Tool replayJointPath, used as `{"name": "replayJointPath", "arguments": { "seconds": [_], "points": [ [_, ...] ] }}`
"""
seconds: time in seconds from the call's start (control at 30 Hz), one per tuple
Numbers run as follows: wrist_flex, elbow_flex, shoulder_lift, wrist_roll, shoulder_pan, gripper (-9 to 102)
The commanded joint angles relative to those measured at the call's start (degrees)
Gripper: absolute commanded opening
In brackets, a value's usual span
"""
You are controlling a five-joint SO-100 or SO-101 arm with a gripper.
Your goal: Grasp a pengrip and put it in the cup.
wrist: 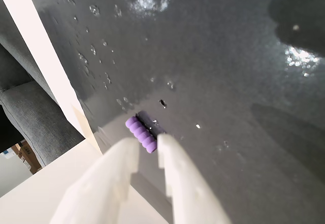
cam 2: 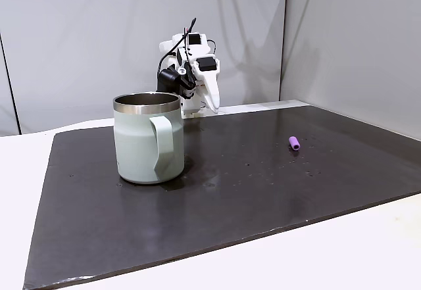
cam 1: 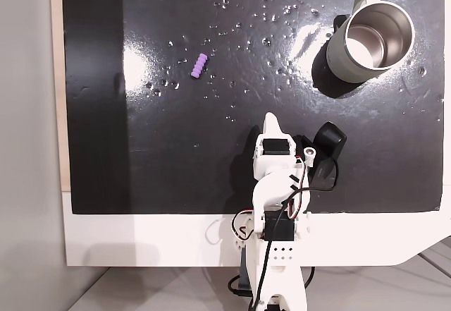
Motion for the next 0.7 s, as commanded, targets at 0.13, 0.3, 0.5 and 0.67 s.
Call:
{"name": "replayJointPath", "arguments": {
  "seconds": [0.13,0.3,0.5,0.67],
  "points": [
    [-1.3,-0.3,0.7,-0.6,-0.2,0],
    [-1.3,-0.3,0.7,-0.6,-0.2,0],
    [1.9,-2.5,0.7,-2.9,2.3,0],
    [7.2,-10.0,0.7,-9.8,2.9,0]
  ]
}}
